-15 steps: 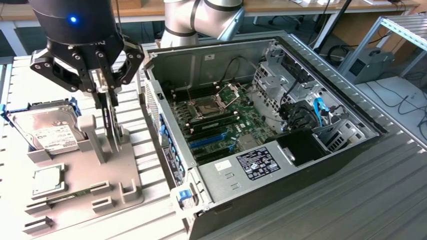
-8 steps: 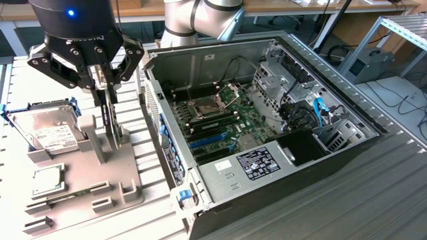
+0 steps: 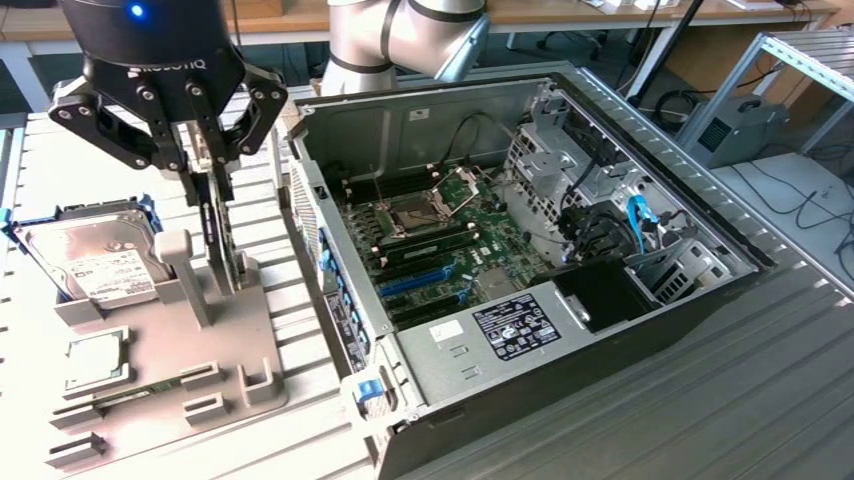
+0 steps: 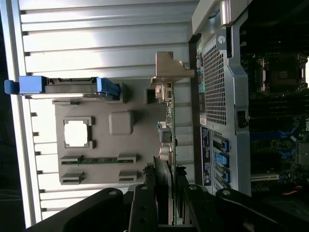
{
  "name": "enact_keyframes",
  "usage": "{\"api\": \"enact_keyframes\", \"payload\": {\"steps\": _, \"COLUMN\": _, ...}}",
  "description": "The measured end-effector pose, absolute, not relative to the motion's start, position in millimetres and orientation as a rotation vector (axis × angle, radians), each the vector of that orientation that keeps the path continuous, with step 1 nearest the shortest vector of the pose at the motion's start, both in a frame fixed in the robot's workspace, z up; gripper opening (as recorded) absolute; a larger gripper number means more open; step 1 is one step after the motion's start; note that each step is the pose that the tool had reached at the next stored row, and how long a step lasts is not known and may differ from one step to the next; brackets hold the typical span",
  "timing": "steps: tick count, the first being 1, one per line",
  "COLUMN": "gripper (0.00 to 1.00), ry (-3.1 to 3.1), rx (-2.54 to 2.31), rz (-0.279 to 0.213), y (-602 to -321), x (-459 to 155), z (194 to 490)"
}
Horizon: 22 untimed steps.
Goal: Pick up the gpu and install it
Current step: 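Pick up the gpu and move the gpu toward the slot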
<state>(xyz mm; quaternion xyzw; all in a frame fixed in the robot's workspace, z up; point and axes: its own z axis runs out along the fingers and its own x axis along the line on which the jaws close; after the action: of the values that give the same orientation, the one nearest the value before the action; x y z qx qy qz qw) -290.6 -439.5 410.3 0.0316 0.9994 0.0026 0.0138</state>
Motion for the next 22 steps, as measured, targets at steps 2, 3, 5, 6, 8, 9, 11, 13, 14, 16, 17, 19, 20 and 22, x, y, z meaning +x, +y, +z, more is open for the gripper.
{"api": "enact_keyframes", "payload": {"steps": 2, "gripper": 0.27, "ry": 3.112, "rx": 0.098, "rz": 0.008, "y": -439, "x": -291, "z": 413}}
{"api": "enact_keyframes", "payload": {"steps": 3, "gripper": 0.27, "ry": 3.112, "rx": 0.098, "rz": 0.008, "y": -439, "x": -291, "z": 413}}
{"api": "enact_keyframes", "payload": {"steps": 5, "gripper": 0.27, "ry": 3.112, "rx": 0.098, "rz": 0.008, "y": -439, "x": -291, "z": 415}}
{"api": "enact_keyframes", "payload": {"steps": 6, "gripper": 0.27, "ry": 3.112, "rx": 0.098, "rz": 0.008, "y": -440, "x": -291, "z": 416}}
{"api": "enact_keyframes", "payload": {"steps": 8, "gripper": 0.27, "ry": 3.112, "rx": 0.098, "rz": 0.008, "y": -439, "x": -291, "z": 417}}
{"api": "enact_keyframes", "payload": {"steps": 9, "gripper": 0.27, "ry": 3.112, "rx": 0.098, "rz": 0.008, "y": -439, "x": -291, "z": 417}}
{"api": "enact_keyframes", "payload": {"steps": 11, "gripper": 0.27, "ry": 3.112, "rx": 0.098, "rz": 0.008, "y": -439, "x": -291, "z": 418}}
{"api": "enact_keyframes", "payload": {"steps": 13, "gripper": 0.27, "ry": 3.112, "rx": 0.098, "rz": 0.008, "y": -439, "x": -291, "z": 422}}
{"api": "enact_keyframes", "payload": {"steps": 14, "gripper": 0.27, "ry": 3.112, "rx": 0.098, "rz": 0.008, "y": -439, "x": -291, "z": 422}}
{"api": "enact_keyframes", "payload": {"steps": 16, "gripper": 0.27, "ry": 3.112, "rx": 0.098, "rz": 0.008, "y": -439, "x": -283, "z": 422}}
{"api": "enact_keyframes", "payload": {"steps": 17, "gripper": 0.27, "ry": 3.112, "rx": 0.098, "rz": 0.008, "y": -439, "x": -275, "z": 422}}
{"api": "enact_keyframes", "payload": {"steps": 19, "gripper": 0.27, "ry": 3.112, "rx": 0.098, "rz": 0.008, "y": -439, "x": -270, "z": 422}}
{"api": "enact_keyframes", "payload": {"steps": 20, "gripper": 0.27, "ry": 3.112, "rx": 0.098, "rz": 0.008, "y": -439, "x": -265, "z": 422}}
{"api": "enact_keyframes", "payload": {"steps": 22, "gripper": 0.27, "ry": 3.112, "rx": 0.098, "rz": 0.008, "y": -439, "x": -247, "z": 422}}
